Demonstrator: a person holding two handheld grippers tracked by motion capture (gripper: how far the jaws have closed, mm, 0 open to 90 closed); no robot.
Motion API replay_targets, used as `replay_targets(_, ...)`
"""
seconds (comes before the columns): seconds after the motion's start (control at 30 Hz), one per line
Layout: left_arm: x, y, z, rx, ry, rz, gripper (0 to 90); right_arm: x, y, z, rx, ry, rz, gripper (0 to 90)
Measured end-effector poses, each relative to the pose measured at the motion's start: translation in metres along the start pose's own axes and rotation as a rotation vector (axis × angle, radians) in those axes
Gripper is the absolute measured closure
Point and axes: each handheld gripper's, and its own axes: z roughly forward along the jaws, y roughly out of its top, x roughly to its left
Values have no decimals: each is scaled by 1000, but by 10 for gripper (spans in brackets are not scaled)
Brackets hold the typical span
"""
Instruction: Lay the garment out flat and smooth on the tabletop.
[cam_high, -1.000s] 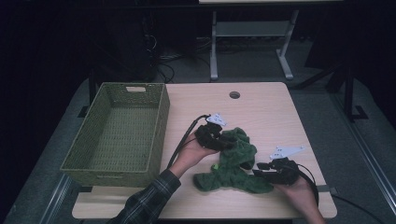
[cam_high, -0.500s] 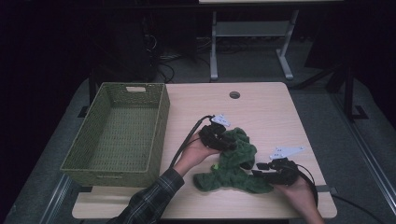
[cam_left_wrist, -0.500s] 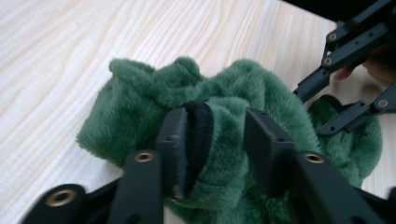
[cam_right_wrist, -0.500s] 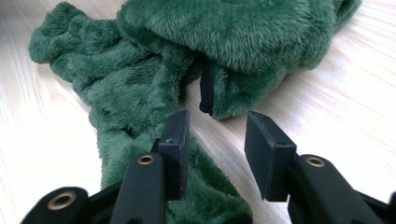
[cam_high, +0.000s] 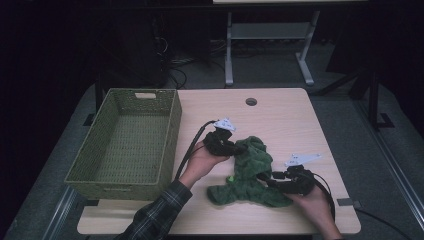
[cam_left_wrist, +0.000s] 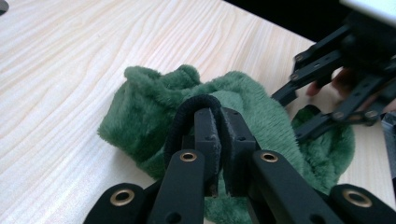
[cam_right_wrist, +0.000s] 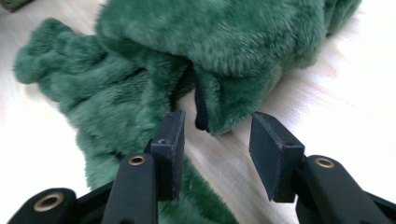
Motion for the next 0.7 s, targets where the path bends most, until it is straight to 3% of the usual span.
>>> replay_targets(0.1,-2,1,-3,-16,-4,1,858,-2,1,7,17,-3,-22,587)
replay_targets(0.2,-3,2,-5,-21,-10,8,859,-1,4,9,32,-14,-22,731)
replay_targets(0.3,-5,2,-8,-29,-11,3,861,-2,6,8,37,-43,-47,812)
replay_targets(0.4,-6,3,-14,-39,-7,4,862,-6,10,2,31,-76,-71,829)
replay_targets(0.53,-9,1,-23,-71,-9,-16,863,-11,21,-17,-17,-99,-83,843)
replay_targets(0.7,-9,-6,-35,-71,29,-22,863,-8,38,-39,-81,-106,-119,847)
